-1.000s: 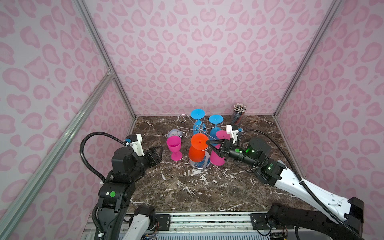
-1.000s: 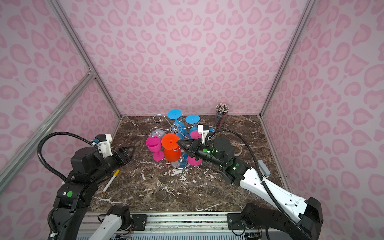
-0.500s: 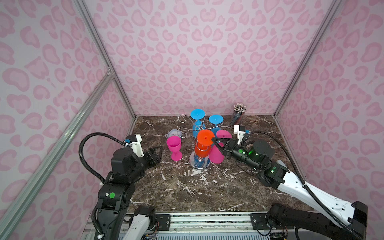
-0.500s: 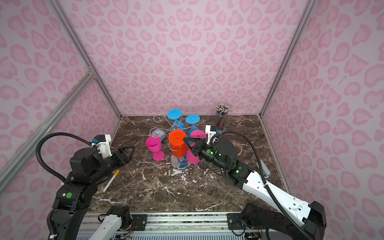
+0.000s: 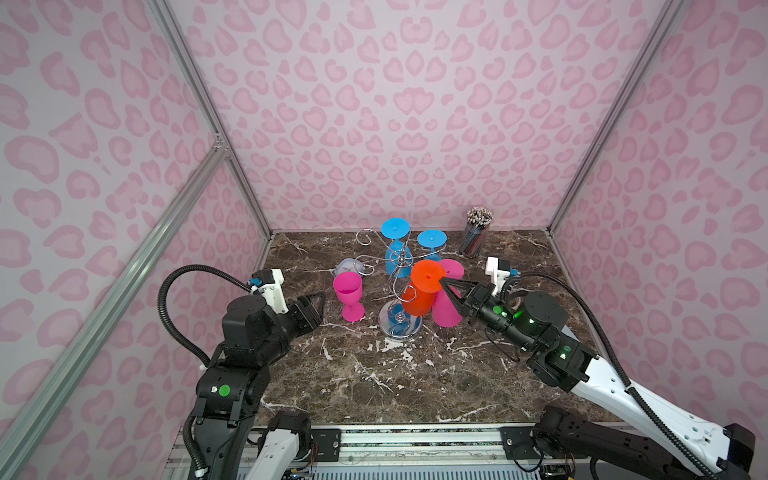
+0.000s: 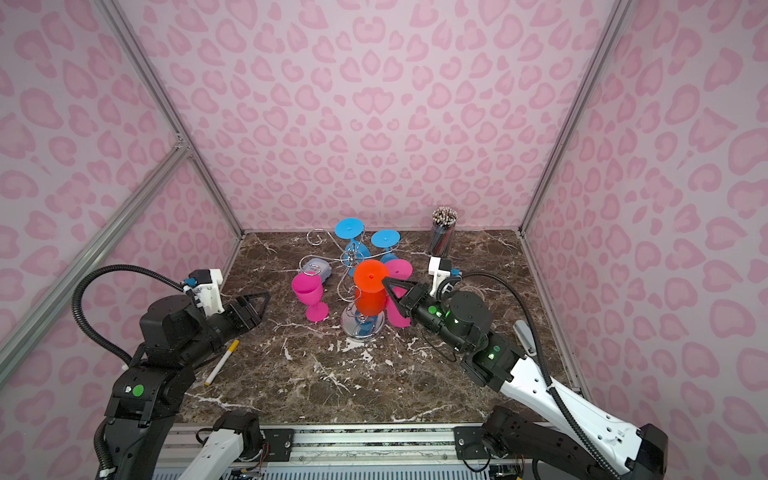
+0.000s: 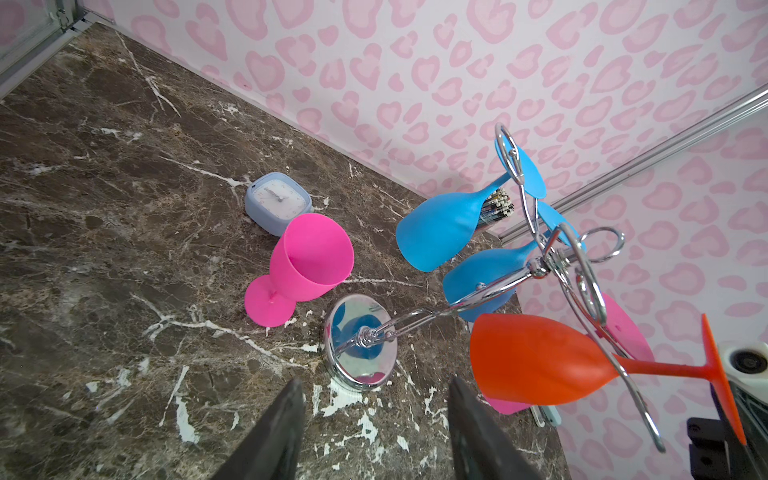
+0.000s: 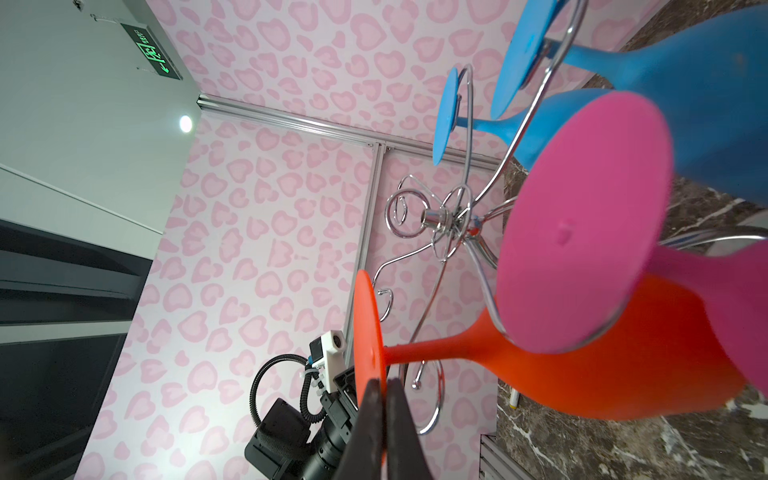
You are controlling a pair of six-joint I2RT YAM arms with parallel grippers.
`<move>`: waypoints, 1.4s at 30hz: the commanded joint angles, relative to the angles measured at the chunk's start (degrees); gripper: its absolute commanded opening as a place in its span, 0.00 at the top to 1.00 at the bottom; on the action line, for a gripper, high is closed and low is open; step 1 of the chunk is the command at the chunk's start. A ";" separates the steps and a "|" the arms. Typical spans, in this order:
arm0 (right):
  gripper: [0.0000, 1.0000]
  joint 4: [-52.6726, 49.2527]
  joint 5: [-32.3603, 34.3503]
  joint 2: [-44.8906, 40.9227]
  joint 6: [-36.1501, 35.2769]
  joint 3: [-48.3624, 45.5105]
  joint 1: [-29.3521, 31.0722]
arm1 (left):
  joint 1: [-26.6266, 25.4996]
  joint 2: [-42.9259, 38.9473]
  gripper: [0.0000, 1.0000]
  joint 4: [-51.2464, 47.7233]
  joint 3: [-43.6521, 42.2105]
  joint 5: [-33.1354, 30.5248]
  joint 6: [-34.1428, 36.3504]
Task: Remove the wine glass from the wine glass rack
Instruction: 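Pull the orange glass off the rack hook with the right gripper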
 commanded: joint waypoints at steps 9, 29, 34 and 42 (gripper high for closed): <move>1.00 -0.81 -4.37 -3.32 0.96 -1.94 0.06 | 0.00 -0.12 0.43 -0.45 0.77 0.10 0.07; 1.00 -9.24 -11.58 -8.73 -4.32 -0.90 0.41 | -0.02 -1.45 0.43 -2.05 5.17 -0.66 -1.16; 1.00 -14.11 -11.25 -11.54 -6.84 0.84 0.39 | 0.02 -1.35 0.43 -2.22 7.42 -0.46 -1.15; 1.00 -22.86 -9.20 -14.66 -12.95 6.54 0.34 | -0.02 -0.04 0.43 -1.65 11.84 2.34 -2.09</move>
